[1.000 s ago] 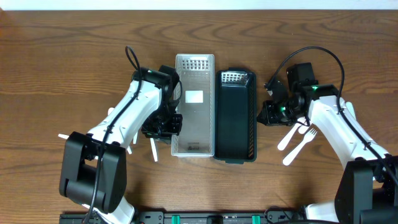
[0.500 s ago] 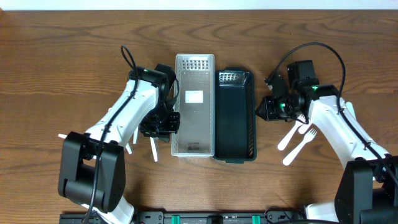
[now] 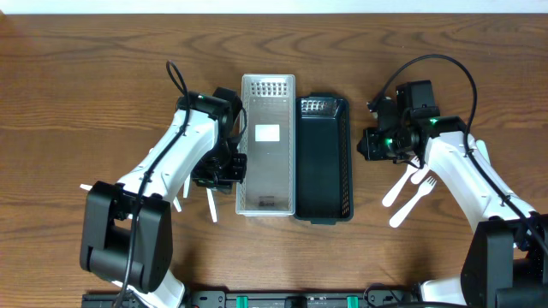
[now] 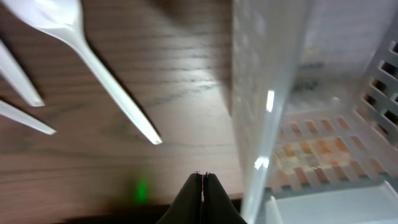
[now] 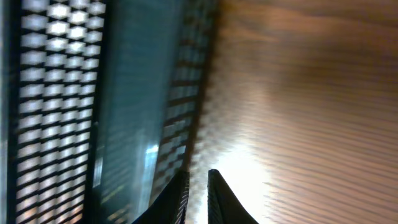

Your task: Pack container

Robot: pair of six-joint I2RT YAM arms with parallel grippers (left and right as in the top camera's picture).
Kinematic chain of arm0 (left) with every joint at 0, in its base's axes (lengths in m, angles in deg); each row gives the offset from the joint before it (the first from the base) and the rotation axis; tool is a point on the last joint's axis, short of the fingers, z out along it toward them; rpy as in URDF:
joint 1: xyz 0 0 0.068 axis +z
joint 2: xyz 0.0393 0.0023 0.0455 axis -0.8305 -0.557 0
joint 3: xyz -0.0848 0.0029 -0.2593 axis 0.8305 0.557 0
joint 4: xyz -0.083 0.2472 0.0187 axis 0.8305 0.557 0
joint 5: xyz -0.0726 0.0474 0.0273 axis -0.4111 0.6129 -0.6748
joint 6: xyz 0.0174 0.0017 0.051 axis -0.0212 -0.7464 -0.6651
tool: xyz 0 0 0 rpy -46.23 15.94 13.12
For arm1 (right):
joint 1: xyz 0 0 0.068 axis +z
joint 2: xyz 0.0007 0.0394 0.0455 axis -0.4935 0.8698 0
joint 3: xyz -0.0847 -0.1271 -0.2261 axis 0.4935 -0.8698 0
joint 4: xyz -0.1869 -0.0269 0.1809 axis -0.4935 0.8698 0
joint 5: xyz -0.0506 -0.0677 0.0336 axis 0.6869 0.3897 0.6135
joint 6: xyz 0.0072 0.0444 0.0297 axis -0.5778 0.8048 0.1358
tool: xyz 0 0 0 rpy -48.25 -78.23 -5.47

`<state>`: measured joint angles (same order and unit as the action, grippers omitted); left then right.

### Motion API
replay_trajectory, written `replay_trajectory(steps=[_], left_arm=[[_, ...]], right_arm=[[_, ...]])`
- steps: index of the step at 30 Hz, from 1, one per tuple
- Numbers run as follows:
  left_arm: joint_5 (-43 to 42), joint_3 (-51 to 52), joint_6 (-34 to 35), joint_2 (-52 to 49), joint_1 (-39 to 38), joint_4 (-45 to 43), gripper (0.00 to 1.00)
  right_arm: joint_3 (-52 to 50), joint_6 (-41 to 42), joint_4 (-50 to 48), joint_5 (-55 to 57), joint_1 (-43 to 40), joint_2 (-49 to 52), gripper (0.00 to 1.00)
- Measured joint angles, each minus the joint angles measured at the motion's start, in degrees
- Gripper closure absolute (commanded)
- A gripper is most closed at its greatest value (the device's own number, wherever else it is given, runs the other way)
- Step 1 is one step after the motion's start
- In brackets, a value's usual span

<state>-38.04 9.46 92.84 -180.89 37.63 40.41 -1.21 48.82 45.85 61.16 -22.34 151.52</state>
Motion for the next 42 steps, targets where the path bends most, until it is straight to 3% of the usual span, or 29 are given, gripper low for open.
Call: replay_trajectory(steps=[5,6,7,9,10,11,14,21,26,34,42], left_arm=[[6.1,-1.73,0.0,4.35,0.0,-1.6,0.93],[7.45,-2.69,0.0,5.77,0.0,-1.86,0.92],[8.94,-3.91,-0.07,7.61,0.0,-2.23,0.84],[11.76,-6.08,-0.52,11.41,0.0,-2.93,0.28],[13.18,-6.8,-0.39,13.51,0.0,-3.48,0.16],[14.82,-7.34,-0.44,16.09,0.0,-4.22,0.07],[17.35,-7.74,-0.31,21.29,0.0,-4.28,0.02],[19.23,-7.74,1.9,26.14,0.0,-2.62,0.02],[19.34,-7.74,2.95,26.21,0.0,-2.4,0.02],[19.67,-7.74,3.96,26.18,0.0,-2.25,0.02],[19.87,-7.74,4.15,26.18,0.0,-2.29,0.02]], right_arm=[[4.63,2.91,4.63,9.49,-1.33,-0.04,0.76],[7.1,3.91,7.13,12.24,-1.77,-0.24,0.73],[8.92,4.59,8.96,14.32,-2.12,-0.59,0.69],[13.35,7.1,14.29,19.93,-2.51,-1.92,0.49],[15.67,8.81,17.2,23.08,-2.6,-3.04,0.29],[17.86,10.23,20.22,26.82,-2.67,-4.98,0.01],[20.39,13.99,24.7,31.91,-2.67,-10.36,0.01],[20.9,19.93,34.36,31.43,-2.89,-17.99,0.01],[20.83,26.27,31.3,34.14,-7.13,-16.37,0.01],[20.85,25.38,22.99,33.66,-17.84,-2.93,0.01],[20.7,24.61,18.36,32.85,-20.92,13.88,0.01]])
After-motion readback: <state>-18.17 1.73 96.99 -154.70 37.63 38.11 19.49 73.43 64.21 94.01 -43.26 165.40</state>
